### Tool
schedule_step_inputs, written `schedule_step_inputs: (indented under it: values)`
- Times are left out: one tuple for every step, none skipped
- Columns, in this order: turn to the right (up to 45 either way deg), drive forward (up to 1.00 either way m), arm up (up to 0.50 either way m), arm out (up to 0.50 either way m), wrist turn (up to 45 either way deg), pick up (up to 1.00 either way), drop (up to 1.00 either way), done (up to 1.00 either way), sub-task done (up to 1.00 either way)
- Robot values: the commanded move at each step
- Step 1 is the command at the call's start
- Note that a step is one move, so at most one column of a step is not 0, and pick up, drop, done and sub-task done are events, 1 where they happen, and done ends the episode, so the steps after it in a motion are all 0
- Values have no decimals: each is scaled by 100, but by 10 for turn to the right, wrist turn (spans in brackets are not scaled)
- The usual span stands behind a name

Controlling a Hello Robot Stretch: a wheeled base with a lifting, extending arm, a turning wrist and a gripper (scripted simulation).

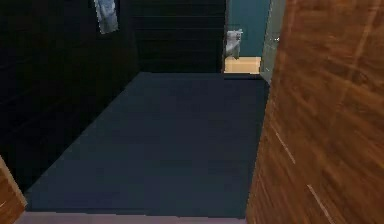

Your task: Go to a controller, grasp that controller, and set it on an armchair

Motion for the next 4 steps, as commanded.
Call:
schedule_step_inputs:
  values:
    - [0, 100, 0, 0, 0, 0, 0, 0, 0]
    - [60, 0, 0, 0, 0, 0, 0, 0, 0]
    - [0, 20, 0, 0, 0, 0, 0, 0, 0]
    - [120, 0, 0, 0, 0, 0, 0, 0, 0]
